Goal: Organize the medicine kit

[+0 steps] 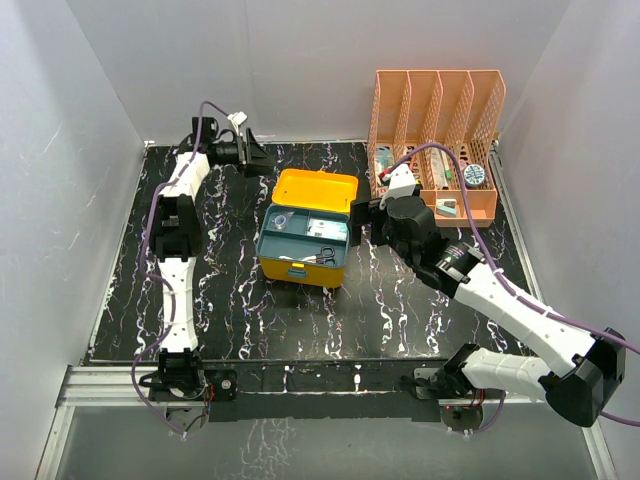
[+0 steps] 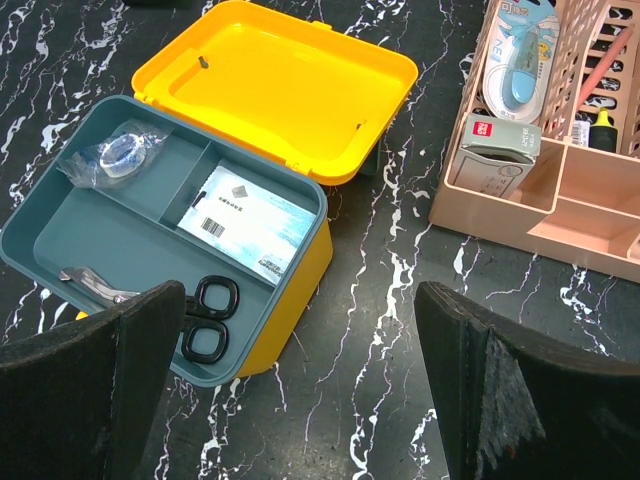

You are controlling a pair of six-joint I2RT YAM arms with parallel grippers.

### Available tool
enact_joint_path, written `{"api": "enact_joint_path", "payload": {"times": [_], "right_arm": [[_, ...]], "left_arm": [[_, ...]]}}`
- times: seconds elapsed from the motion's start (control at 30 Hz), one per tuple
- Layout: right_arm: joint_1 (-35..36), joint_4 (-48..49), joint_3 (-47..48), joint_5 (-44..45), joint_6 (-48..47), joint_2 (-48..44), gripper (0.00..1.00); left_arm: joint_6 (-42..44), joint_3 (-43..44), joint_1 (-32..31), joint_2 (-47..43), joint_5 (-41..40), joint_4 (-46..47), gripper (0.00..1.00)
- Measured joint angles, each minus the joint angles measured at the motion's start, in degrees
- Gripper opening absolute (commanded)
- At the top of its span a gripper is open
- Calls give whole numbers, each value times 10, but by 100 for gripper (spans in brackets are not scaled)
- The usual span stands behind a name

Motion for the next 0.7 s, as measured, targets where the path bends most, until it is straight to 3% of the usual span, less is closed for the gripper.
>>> {"api": "enact_joint_path", "payload": {"times": [0.3, 0.4, 0.5, 0.57, 0.7], "right_arm": [[0, -4, 0, 2, 1, -9, 98], [0, -3, -3, 2, 1, -10, 98], [0, -7, -12, 4, 3, -12, 98], [0, -9, -19, 4, 3, -14, 98], [0, -15, -28, 4, 3, -19, 98]], "left_arm": [[-23, -3, -17, 60, 0, -9, 71], [-69, -12, -23, 61, 20, 48, 69], [-184, -76, -28, 55, 54, 209, 69], [-330, -131, -32, 56, 76, 372, 69], [-530, -155, -43, 73, 113, 595, 68]]}}
